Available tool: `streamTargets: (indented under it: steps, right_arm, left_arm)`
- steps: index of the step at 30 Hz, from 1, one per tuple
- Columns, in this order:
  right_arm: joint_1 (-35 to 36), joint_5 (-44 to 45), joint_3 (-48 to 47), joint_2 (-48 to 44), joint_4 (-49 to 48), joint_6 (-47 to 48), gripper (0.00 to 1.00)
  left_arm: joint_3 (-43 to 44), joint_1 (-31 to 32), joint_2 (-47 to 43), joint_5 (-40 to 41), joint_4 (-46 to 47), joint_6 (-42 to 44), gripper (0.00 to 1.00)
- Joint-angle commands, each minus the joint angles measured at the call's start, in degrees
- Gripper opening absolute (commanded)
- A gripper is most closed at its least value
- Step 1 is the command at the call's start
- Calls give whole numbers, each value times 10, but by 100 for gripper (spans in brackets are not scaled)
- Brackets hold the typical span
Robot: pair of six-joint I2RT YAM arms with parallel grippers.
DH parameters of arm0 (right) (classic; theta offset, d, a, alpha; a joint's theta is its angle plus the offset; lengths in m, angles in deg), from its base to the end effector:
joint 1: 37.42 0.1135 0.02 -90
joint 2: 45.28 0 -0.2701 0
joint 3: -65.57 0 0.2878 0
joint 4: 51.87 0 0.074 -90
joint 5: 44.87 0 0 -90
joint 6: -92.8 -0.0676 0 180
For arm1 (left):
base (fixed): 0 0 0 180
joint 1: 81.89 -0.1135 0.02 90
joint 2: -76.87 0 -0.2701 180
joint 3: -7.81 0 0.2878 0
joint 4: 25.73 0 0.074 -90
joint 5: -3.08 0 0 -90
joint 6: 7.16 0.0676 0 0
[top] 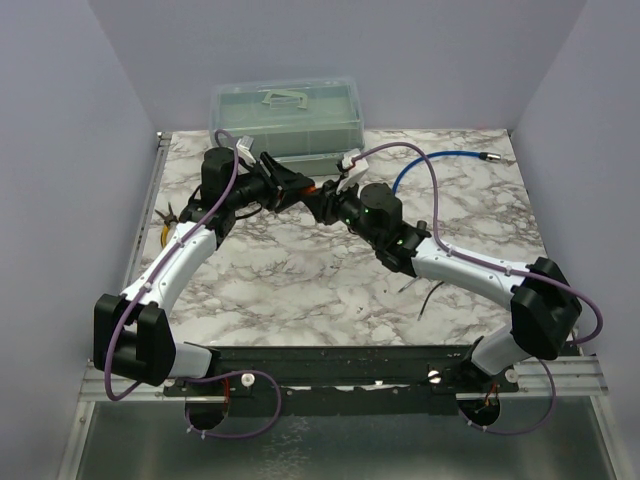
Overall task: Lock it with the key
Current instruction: Lock the lock.
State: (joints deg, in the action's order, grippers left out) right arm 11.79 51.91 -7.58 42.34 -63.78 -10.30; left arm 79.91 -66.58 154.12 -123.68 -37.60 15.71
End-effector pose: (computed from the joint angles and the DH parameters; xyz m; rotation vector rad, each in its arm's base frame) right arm 0.2859 0.3192 0.3052 -0.4261 1.6112 0.7389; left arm 0.3458 -0.1366 0.3136 -0.4467 2.0835 -1.5258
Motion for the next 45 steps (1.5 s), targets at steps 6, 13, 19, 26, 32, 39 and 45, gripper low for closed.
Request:
streamTargets:
  steps: [6, 13, 19, 26, 32, 39, 45]
  right_arm:
    - [5, -7, -9, -19, 15, -12, 54]
    - [-26, -104, -10, -64, 125, -28, 59]
    - [-36, -207, 0, -74, 135, -22, 55]
    - [-36, -208, -21, -55, 130, -5, 43]
    - [-36, -208, -24, -48, 130, -3, 23]
    - [-36, -207, -24, -42, 143, -3, 0]
    - [-36, -203, -6, -55, 142, -10, 0]
  left_arm:
    - [5, -10, -10, -7, -1, 11, 24]
    - [5, -36, -36, -46, -39, 55, 13]
    - [-4, -36, -46, -60, -39, 55, 9]
    - [0, -36, -45, -60, -39, 51, 8]
    - [-1, -36, -43, -49, -39, 46, 7]
    - [7, -36, -35, -21, -39, 31, 5]
    - [32, -56, -22, 15, -51, 38, 5]
